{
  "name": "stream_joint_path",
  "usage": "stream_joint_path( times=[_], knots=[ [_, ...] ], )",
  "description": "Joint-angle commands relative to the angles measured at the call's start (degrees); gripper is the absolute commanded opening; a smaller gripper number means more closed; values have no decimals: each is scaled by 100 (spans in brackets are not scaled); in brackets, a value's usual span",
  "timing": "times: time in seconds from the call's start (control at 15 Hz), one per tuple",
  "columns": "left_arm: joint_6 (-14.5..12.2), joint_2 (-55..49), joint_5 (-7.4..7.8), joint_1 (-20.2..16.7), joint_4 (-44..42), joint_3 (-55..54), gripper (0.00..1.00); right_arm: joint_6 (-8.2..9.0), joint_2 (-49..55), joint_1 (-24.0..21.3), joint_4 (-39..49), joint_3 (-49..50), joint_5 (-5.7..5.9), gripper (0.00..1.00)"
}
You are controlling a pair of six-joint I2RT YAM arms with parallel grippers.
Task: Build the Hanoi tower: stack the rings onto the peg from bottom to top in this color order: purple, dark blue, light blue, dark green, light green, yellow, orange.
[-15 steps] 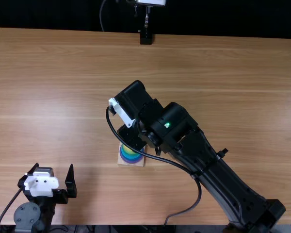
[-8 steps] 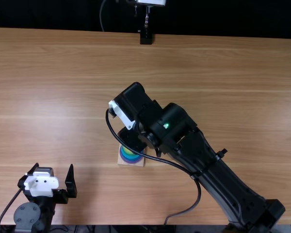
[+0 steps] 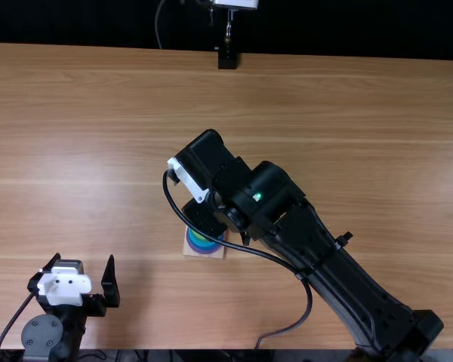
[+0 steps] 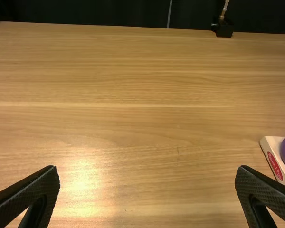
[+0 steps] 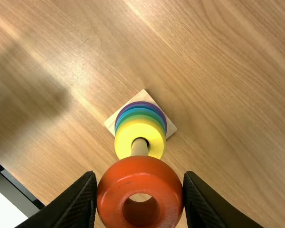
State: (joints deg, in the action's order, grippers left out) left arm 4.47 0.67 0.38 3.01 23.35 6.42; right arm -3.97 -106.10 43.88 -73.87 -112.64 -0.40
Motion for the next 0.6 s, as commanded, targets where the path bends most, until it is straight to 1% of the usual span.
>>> stream_joint_path(
  times=[0.0, 0.27, 0.53],
  knots=[
    [-78, -67, -7, 33, 449, -642, 100, 28, 99, 77, -2, 93, 9, 0],
    [-78, -67, -7, 25, 449, -642, 100, 28, 81, 121, 19, 75, 9, 0],
    [-78, -67, -7, 33, 449, -642, 100, 38, -147, 147, 19, 58, 9, 0]
  ],
)
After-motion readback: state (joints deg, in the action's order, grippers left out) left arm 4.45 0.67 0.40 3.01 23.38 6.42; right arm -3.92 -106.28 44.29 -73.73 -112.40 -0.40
